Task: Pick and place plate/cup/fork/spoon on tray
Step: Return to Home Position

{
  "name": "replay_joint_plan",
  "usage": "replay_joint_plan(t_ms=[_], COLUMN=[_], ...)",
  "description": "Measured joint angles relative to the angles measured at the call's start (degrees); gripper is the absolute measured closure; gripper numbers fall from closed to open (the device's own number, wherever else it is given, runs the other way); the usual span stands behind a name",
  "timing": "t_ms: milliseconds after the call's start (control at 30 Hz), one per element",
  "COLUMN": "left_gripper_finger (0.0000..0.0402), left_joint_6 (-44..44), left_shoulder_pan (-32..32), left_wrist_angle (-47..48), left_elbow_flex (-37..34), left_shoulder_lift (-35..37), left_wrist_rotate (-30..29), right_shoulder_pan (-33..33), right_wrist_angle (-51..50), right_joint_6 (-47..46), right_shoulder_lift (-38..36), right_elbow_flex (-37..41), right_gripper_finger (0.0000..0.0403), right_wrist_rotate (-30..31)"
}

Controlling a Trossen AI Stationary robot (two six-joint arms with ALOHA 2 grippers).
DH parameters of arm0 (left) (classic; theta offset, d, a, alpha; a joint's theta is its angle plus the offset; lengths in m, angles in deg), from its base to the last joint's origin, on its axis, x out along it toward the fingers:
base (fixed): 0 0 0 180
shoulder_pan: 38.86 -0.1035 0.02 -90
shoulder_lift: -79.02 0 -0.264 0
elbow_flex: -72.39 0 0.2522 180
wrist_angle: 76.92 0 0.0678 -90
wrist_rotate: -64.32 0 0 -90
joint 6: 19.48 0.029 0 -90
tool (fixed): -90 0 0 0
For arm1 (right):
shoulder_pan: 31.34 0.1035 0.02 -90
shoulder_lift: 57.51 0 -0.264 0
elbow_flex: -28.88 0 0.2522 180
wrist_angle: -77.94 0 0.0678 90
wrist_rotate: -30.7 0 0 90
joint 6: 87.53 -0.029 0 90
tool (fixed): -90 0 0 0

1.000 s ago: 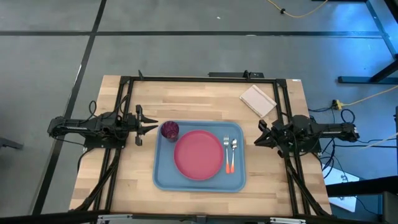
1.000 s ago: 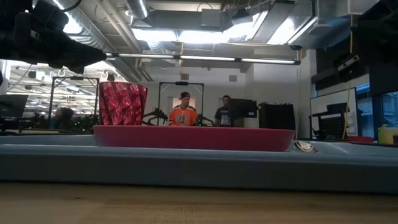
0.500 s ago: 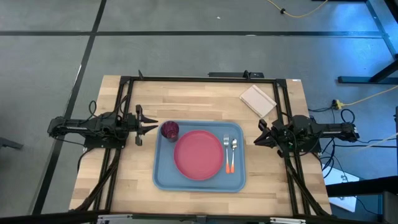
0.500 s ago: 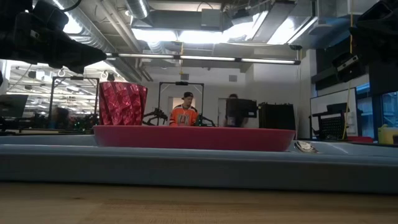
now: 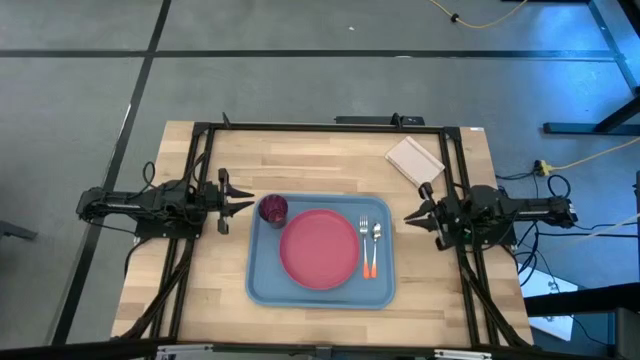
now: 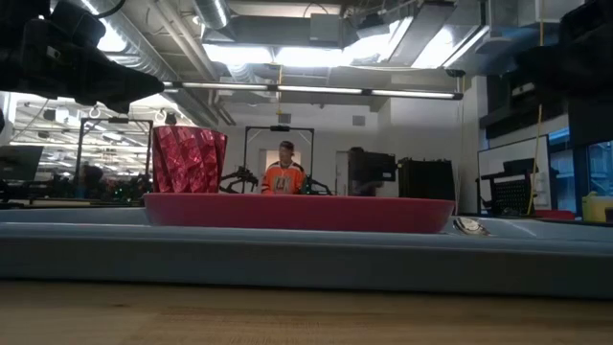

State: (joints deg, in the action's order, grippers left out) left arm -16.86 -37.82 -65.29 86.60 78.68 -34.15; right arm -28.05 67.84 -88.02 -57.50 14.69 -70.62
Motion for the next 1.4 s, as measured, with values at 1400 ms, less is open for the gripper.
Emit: replay_joint_plan(t_ms=[1400], left_gripper_finger=[0.0319], left_joint_6=[0.01], left_shoulder_pan=[0.0], left_wrist_angle=[0.02], left_elbow_flex=[0.0], left_shoulder_lift=[0.0], left_wrist_rotate=[0.0], right_shoulder_pan=[-0.96], right_wrist_angle=[-2.32], right_joint_6=[3.71], right_shoulder_lift=[-0.02], right_elbow_flex=[0.0], right_gripper_finger=[0.0358], right_wrist_rotate=[10.23])
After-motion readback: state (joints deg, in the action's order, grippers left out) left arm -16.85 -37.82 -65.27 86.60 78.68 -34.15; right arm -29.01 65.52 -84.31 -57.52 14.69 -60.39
